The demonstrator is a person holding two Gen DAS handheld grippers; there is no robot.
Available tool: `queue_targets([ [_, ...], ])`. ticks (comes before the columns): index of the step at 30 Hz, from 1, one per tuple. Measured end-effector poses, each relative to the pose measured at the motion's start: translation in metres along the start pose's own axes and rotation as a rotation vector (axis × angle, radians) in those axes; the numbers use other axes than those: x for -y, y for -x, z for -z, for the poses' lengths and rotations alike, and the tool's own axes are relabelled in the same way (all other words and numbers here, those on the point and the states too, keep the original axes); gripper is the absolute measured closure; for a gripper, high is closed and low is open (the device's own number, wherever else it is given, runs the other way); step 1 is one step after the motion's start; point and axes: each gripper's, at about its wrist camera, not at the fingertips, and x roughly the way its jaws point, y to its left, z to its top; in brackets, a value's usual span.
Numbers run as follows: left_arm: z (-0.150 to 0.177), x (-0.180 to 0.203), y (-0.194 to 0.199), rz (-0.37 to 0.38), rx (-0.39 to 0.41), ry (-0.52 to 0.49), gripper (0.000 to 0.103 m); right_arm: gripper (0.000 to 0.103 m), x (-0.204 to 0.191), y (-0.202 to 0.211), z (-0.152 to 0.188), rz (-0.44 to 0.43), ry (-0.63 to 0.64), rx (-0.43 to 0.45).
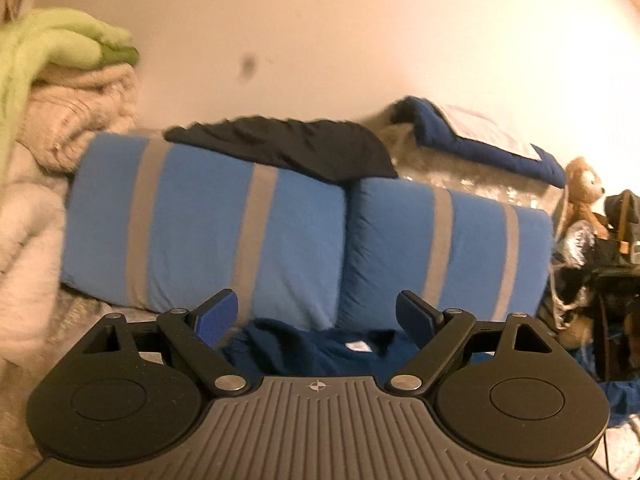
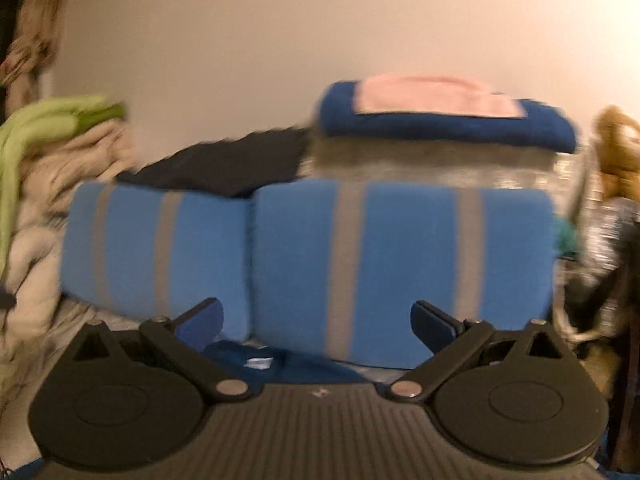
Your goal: Fold clothes
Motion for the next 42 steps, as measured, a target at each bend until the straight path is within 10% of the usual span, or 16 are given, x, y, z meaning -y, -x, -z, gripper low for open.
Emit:
queue_targets([
  [12, 0.0, -0.03, 0.003, -0.09, 0.023, -0.038, 0.016, 0.0, -0.102, -0.081, 0.046, -0.065, 0.065, -0.014],
  [25, 0.036, -0.039, -0.064, 0.033, -0.076, -0.128, 0.016, 0.0, -0.08, -0.103, 0.168, -0.092, -0.121, -0.147],
  [42, 0.103, -0.022, -0.176, 0.108, -0.226, -0.308, 0.016, 0.0, -0.083, -0.112, 0.169, -0.077, -0.113, -0.199],
])
